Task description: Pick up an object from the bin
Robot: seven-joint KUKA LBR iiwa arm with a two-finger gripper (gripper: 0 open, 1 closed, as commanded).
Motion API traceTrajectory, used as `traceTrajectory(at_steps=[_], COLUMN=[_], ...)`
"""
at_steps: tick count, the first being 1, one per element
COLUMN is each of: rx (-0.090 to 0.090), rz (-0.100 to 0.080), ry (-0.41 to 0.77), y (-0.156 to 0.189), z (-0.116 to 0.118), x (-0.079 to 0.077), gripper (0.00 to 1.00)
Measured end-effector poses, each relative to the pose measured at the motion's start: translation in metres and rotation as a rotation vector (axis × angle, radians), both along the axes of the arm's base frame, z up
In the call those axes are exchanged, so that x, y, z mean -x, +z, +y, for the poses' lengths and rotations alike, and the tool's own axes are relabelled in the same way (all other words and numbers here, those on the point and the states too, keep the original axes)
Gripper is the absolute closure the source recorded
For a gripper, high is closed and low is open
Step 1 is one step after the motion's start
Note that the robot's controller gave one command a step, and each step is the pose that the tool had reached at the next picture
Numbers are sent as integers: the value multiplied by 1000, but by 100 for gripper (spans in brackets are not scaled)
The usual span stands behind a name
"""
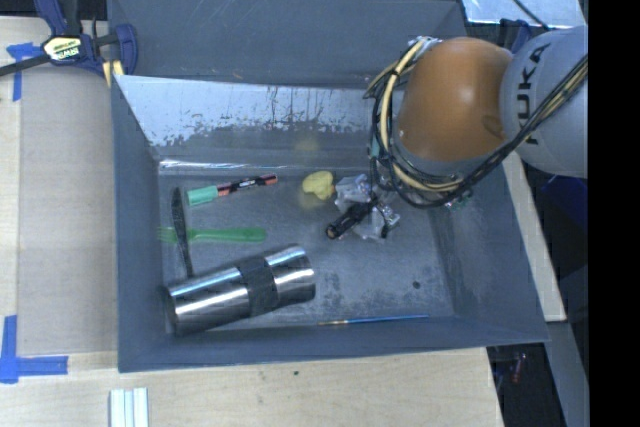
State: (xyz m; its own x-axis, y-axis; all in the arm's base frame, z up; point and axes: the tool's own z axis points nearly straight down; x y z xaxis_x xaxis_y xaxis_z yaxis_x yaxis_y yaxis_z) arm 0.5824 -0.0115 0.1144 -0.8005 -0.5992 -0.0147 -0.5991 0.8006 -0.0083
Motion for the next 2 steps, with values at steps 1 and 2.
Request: traceTrajectory(at_steps=[1,2], rx=[-1,-1], rz=[-7,-8], ry=[-3,-5], y=[7,15], z=[0,0], x=[-1,-1], gripper=[100,100])
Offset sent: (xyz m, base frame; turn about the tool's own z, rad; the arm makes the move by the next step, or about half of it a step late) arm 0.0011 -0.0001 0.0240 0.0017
